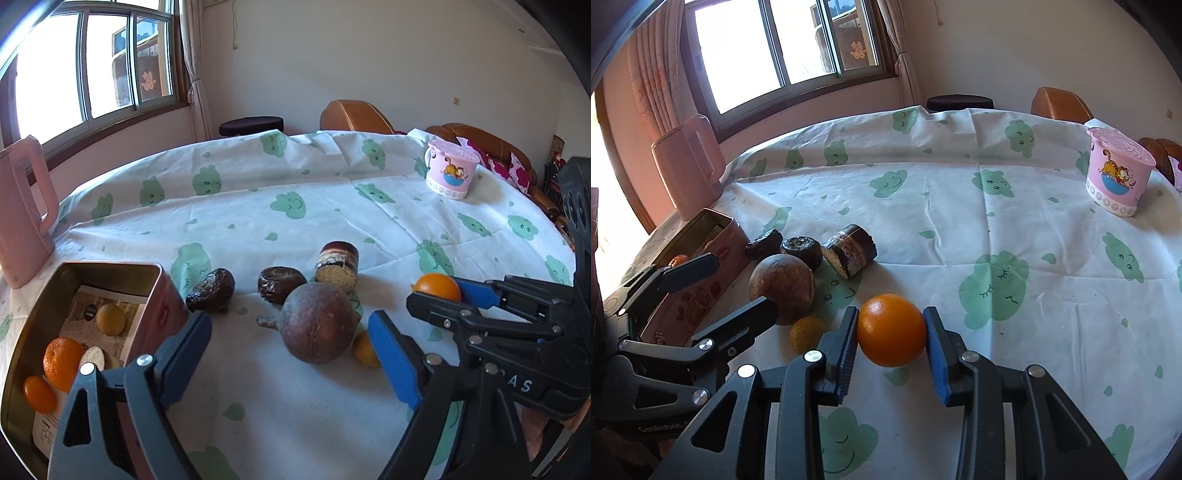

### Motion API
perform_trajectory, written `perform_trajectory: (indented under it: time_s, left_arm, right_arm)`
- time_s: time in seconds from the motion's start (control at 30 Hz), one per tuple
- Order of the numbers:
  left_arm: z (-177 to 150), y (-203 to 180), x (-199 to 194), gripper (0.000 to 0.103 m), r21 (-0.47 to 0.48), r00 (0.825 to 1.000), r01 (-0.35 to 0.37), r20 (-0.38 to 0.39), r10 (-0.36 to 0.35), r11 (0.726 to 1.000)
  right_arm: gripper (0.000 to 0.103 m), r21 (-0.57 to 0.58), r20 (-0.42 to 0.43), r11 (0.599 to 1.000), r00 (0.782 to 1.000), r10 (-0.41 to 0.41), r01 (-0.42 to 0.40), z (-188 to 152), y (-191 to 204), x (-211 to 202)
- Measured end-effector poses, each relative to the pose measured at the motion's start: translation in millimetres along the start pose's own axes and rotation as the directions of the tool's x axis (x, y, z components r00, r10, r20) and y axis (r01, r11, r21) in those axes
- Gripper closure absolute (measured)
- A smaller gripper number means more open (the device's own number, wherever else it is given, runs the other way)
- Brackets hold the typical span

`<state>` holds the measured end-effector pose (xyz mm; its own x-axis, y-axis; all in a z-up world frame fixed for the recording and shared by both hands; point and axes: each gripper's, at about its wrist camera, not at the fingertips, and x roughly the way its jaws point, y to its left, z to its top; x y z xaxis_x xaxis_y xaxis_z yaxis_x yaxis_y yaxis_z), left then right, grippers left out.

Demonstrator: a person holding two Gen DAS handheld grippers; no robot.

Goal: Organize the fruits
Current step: 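Move both open tools from the tin toward the loose fruits on the table, then grasp the large dark brown fruit with the left tool while the right tool grasps an orange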

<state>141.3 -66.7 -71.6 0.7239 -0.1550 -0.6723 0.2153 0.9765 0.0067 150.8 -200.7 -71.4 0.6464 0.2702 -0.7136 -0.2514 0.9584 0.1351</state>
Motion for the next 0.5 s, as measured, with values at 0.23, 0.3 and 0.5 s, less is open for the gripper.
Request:
perform_trajectory:
  time_s: [0.23,0.3,0.5]
  left_arm:
    - [3.1,1.2,17.7,0.035,-0.024,0.994,0.081,-0.073,-0.083,0.996]
    - [2.7,2.1,17.3,0.035,-0.031,0.993,0.090,-0.072,-0.092,0.995]
    - [2.9,6.6,14.8,0.039,-0.054,0.991,0.117,-0.055,-0.120,0.992]
  right_arm:
    - [0.066,0.015,0.007,0.999,1.000,-0.030,0.029,0.3,-3.5,-1.9]
    - [0.066,0.007,0.005,0.999,0.999,-0.032,0.032,0.5,-2.3,-1.4]
    - [0.066,-0.004,0.011,0.999,0.999,-0.033,0.033,0.7,-0.7,-2.2]
